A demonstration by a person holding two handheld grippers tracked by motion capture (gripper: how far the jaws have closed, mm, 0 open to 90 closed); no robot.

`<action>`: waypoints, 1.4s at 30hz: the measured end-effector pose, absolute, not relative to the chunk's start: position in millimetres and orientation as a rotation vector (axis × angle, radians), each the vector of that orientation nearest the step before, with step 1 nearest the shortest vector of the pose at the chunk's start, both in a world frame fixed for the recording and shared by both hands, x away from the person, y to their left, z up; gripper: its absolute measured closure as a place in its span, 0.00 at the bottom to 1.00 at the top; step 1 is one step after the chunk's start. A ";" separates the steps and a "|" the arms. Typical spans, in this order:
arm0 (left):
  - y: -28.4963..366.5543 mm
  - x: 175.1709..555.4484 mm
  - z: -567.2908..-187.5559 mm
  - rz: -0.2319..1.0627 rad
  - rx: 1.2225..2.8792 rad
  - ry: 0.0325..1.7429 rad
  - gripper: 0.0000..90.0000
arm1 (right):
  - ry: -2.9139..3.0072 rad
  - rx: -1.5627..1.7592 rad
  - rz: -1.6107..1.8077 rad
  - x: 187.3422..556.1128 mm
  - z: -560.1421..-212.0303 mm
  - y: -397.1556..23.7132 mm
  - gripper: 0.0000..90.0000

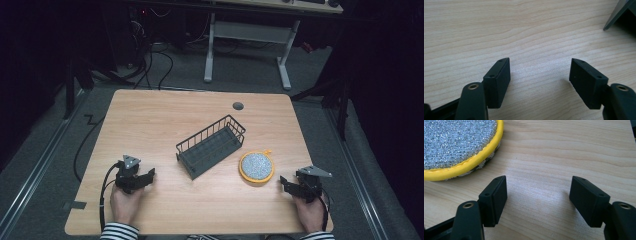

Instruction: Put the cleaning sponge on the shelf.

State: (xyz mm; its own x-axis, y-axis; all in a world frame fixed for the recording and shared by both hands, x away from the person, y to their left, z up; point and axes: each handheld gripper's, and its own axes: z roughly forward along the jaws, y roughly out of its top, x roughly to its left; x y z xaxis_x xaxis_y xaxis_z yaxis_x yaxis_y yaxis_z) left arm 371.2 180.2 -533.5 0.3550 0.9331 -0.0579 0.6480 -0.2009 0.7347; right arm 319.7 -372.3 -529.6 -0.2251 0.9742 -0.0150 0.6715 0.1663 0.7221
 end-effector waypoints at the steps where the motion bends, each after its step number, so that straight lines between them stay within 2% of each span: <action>1: 180.5 370.5 -534.3 0.544 1.933 1.371 0.38 | 1.965 1.553 0.825 319.7 -529.6 -372.3 0.34; 5: 177.6 368.2 -536.1 0.579 1.932 1.371 0.37 | 1.980 1.548 0.855 319.4 -529.4 -373.6 0.35; 10: 174.6 367.8 -536.3 0.599 1.943 1.375 0.35 | 1.986 1.587 0.883 320.7 -526.0 -376.2 0.45; 14: 174.1 367.4 -536.3 0.604 1.941 1.382 0.35 | 2.012 1.599 0.906 324.2 -522.7 -375.6 0.45; 22: 174.0 367.4 -536.3 0.602 1.943 1.380 0.34 | 2.060 1.494 1.008 341.2 -486.8 -356.2 0.48; 32: 174.1 367.4 -536.3 0.598 1.943 1.378 0.33 | 2.161 1.506 0.985 372.6 -489.4 -335.5 0.48; 42: 174.1 367.5 -536.4 0.598 1.943 1.378 0.33 | 2.166 1.607 1.033 389.1 -495.4 -340.8 0.50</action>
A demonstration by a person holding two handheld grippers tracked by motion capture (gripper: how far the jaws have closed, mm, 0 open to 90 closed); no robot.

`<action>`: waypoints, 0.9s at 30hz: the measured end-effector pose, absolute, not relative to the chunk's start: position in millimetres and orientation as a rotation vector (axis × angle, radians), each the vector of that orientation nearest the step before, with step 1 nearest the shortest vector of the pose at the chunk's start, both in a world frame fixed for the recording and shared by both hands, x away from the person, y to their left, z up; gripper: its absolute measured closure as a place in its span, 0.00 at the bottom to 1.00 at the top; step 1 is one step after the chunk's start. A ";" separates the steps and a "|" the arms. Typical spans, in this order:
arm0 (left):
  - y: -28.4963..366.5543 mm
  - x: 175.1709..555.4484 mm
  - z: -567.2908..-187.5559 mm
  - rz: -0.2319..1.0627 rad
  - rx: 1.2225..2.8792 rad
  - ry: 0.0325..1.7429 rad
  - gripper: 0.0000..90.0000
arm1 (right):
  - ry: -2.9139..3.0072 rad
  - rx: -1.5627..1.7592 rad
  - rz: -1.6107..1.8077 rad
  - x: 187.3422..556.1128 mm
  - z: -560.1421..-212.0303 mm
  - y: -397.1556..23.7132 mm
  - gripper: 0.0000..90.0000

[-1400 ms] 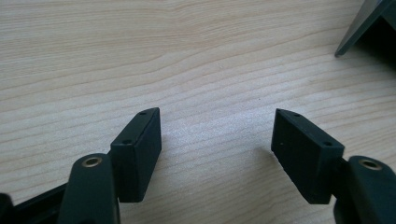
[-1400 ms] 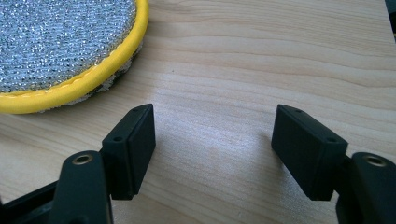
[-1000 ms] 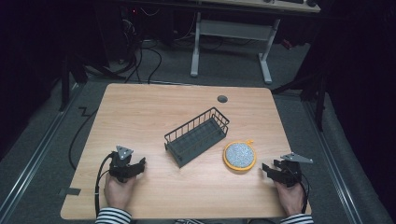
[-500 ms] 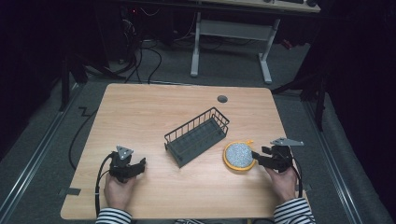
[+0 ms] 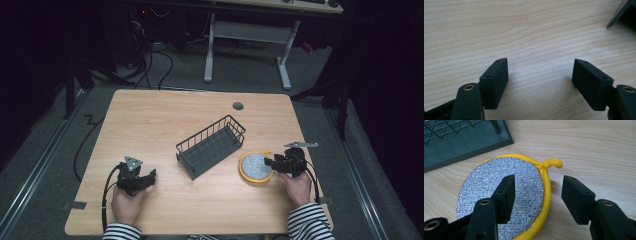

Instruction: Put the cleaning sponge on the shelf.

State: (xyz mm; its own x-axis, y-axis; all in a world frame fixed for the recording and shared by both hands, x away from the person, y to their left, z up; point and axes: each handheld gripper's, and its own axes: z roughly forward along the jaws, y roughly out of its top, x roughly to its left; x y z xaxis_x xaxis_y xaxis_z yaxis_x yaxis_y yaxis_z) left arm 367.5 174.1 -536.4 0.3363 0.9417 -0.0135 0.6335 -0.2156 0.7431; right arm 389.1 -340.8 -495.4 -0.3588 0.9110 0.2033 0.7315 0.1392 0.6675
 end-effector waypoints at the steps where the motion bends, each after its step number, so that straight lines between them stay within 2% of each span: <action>1: 174.1 367.5 -536.3 0.598 1.943 1.378 0.33 | 2.169 1.608 1.030 390.6 -495.6 -340.7 0.50; 9: 174.0 367.4 -536.4 0.598 1.944 1.378 0.33 | 2.228 1.640 1.002 400.7 -504.8 -336.8 0.53; 10: 174.0 367.4 -536.4 0.598 1.944 1.378 0.33 | 2.240 1.637 1.007 401.2 -506.0 -337.4 0.56; 11: 174.1 367.4 -536.4 0.598 1.944 1.378 0.33 | 2.258 1.615 1.029 400.5 -507.4 -337.0 0.64; 15: 174.1 367.5 -536.4 0.597 1.944 1.378 0.33 | 2.262 1.550 0.993 397.5 -507.2 -332.6 0.72; 16: 174.2 367.5 -536.4 0.597 1.943 1.378 0.33 | 2.272 1.540 0.995 397.5 -506.5 -332.6 0.80; 17: 174.2 367.5 -536.4 0.596 1.943 1.378 0.33 | 2.272 1.540 0.995 397.5 -506.5 -332.6 0.80; 20: 174.4 367.5 -536.4 0.593 1.941 1.378 0.33 | 2.292 1.533 0.998 398.5 -505.4 -333.1 0.89; 27: 174.8 367.5 -536.3 0.589 1.939 1.379 0.33 | 2.306 1.505 0.988 398.6 -503.6 -330.3 0.92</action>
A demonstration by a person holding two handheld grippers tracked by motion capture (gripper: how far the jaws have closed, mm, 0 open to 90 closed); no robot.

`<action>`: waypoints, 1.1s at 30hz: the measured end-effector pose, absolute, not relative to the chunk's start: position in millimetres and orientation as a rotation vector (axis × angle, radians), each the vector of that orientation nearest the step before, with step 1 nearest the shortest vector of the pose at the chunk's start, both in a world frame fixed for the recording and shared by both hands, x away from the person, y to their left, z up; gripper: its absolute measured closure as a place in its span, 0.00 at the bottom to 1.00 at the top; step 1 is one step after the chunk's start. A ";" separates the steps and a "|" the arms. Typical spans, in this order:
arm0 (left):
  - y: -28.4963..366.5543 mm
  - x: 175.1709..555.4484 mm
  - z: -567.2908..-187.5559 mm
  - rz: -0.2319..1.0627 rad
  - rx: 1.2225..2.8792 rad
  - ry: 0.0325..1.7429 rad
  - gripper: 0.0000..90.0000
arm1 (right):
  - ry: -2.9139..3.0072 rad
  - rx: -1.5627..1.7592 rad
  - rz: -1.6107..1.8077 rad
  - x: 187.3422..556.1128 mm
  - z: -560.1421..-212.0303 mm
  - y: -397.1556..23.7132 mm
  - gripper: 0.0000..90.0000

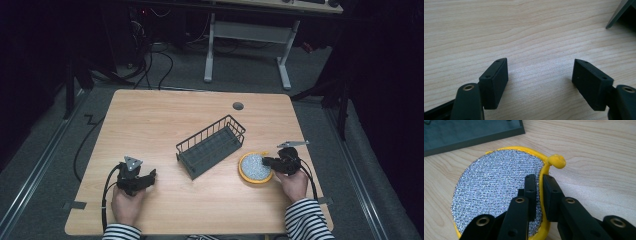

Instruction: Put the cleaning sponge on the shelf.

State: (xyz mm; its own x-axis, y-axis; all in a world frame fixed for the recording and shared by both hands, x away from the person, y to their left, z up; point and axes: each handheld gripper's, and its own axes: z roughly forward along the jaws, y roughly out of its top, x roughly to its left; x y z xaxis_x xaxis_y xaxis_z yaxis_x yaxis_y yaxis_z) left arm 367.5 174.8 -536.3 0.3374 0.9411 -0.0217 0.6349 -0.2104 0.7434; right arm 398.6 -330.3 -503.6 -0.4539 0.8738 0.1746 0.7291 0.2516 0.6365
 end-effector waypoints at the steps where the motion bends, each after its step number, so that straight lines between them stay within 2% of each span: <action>1: 174.7 367.5 -536.3 0.589 1.939 1.379 0.33 | 2.306 1.506 1.009 398.6 -503.5 -331.2 0.92; 11: 174.7 367.5 -536.3 0.590 1.940 1.379 0.33 | 2.299 1.481 1.080 396.5 -496.7 -331.7 0.92; 33: 174.6 367.5 -536.2 0.590 1.941 1.378 0.33 | 2.278 1.317 1.160 389.4 -440.1 -329.5 0.93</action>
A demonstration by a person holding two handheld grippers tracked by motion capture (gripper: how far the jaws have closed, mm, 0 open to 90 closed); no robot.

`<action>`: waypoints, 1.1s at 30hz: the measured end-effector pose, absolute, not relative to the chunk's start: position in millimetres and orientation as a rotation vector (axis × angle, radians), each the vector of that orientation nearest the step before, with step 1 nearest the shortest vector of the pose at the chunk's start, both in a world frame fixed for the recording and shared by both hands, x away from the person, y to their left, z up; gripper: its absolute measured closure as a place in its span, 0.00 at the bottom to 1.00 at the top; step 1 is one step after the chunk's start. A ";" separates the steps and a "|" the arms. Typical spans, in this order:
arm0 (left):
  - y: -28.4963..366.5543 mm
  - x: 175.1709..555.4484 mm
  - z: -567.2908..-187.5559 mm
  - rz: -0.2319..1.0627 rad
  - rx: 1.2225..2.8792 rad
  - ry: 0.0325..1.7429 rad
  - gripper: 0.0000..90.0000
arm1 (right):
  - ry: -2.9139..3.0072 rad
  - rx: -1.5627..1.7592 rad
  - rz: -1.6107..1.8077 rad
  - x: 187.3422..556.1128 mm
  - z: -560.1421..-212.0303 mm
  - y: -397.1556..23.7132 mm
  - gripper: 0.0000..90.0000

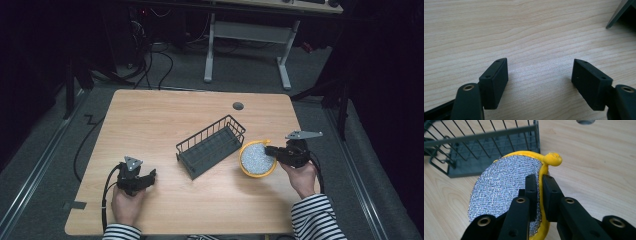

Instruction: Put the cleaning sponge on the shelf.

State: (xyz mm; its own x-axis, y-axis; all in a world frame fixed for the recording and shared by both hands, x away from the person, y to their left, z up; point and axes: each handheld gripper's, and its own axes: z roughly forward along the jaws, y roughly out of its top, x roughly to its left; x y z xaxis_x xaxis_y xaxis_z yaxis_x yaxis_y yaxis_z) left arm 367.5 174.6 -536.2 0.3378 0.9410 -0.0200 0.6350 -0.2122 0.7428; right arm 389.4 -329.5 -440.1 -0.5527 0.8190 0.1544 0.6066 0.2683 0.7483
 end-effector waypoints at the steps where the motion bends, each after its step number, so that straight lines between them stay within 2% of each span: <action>1: 174.6 367.5 -536.3 0.590 1.940 1.379 0.33 | 2.278 1.317 1.160 389.4 -440.1 -329.5 0.93; 23: 174.5 367.6 -536.4 0.587 1.943 1.372 0.33 | 2.276 1.210 1.232 403.7 -395.2 -314.4 0.93; 33: 174.8 367.6 -536.3 0.583 1.942 1.372 0.33 | 2.295 1.148 1.268 420.9 -376.1 -287.5 0.93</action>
